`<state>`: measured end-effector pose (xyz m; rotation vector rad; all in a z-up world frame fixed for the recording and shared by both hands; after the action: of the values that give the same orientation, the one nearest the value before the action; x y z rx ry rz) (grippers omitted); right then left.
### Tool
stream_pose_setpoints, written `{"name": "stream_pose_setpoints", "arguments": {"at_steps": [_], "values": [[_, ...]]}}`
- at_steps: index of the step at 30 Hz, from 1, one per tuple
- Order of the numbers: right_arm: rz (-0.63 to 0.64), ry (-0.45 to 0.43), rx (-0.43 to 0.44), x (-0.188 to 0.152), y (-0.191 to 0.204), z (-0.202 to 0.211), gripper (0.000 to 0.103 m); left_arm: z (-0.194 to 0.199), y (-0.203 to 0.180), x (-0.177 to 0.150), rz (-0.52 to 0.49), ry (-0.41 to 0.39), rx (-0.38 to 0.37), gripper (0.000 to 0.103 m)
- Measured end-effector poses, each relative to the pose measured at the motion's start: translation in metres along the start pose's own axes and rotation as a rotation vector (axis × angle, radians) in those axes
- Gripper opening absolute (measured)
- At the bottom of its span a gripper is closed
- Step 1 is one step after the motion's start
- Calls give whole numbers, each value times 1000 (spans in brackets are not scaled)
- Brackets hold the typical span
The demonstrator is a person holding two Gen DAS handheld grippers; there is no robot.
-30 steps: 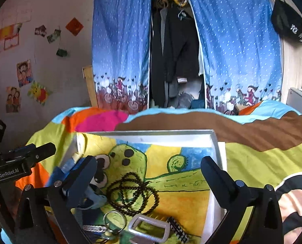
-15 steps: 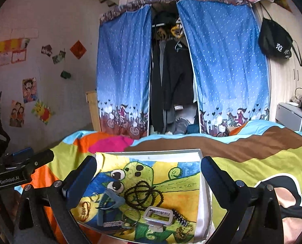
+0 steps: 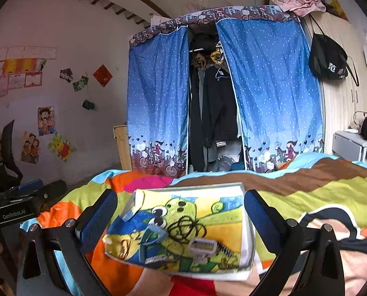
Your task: Organize jewelry
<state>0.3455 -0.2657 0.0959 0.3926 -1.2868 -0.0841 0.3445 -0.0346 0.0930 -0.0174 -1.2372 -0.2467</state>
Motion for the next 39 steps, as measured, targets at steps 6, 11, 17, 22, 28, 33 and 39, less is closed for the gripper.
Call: {"name": "stream_pose_setpoints", "arguments": {"at_steps": [6,11,17,22,28,33,39], "values": [[5,-11,5,-16,5,31,103,30,-5,-18,8,7,12,101],[5,-22,2,-25,7,54,103,52,-10,-33,9,22,17,101],[21,-17,-15,-44,9,78,103,79,-16,-54,22,33,19,101],[14,-21,-35,-62,8,98,103,99,-22,-73,42,46,19,101],[23,-38,-67,-77,8,117,103,118,-28,-85,39,50,26,101],[34,-15,-82,-95,10,124,103,131,-34,-101,13,69,27,101],[31,26,-86,-115,11,128,103,140,-39,-123,7,94,17,101]]}}
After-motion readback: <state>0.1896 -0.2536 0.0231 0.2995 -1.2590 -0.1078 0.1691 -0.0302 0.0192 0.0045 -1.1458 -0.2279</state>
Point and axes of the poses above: each gripper's, at about its wrist camera, not at the fingertips, and z roughly against the way its jaws point, y to its left, x to its top, the point moved 9 cm from there along -z, roughly the way its jaws point, and after that the axes turned 14 degrees about -z, right-handed, at the moved point
